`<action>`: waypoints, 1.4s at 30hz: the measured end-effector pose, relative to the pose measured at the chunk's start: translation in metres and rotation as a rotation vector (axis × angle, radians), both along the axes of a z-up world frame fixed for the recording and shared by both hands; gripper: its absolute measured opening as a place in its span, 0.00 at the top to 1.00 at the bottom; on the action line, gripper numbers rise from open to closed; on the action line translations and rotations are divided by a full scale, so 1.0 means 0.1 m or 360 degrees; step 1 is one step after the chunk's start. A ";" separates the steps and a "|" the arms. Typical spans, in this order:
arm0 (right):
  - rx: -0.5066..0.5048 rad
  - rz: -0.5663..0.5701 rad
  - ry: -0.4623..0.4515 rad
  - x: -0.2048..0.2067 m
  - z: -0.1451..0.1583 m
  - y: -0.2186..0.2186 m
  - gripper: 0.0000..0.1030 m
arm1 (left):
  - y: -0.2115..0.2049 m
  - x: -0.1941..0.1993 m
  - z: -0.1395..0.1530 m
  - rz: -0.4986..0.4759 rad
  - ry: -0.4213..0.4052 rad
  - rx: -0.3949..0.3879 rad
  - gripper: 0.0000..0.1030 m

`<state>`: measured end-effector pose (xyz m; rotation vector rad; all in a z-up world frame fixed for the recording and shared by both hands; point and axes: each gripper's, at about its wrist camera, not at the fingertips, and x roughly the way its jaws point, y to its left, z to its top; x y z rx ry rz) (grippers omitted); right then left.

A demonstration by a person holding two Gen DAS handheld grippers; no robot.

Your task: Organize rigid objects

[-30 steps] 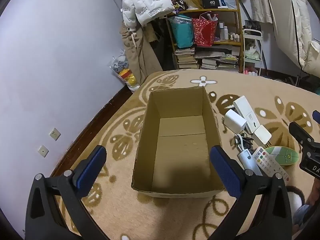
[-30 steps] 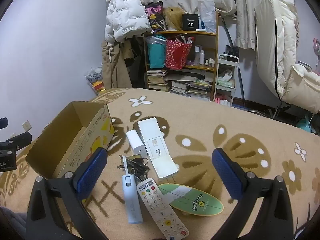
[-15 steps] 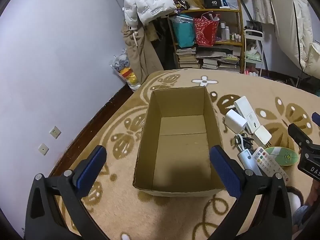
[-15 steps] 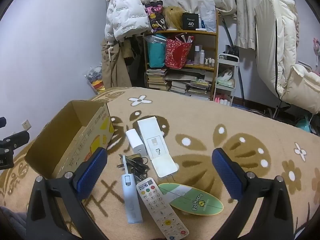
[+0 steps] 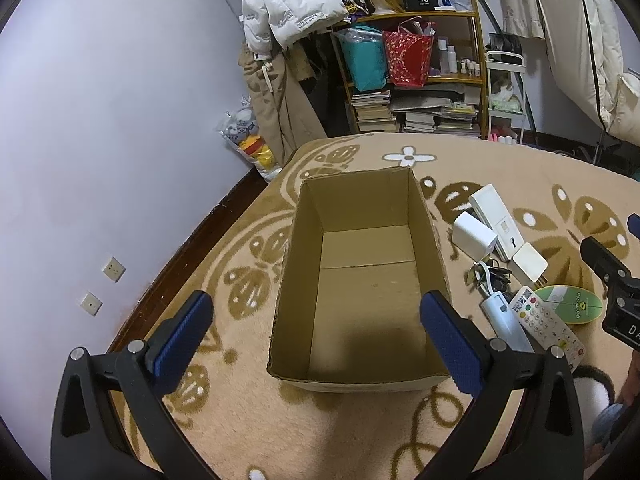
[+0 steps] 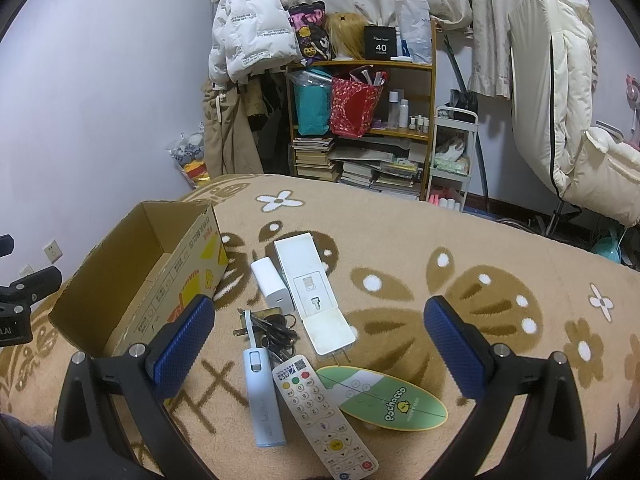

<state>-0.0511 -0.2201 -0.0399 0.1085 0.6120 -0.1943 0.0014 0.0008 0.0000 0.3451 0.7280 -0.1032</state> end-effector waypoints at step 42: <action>0.0000 0.0012 0.0013 0.01 -0.05 0.02 0.00 | -0.03 0.04 -0.07 -0.0005 0.0042 0.0039 0.01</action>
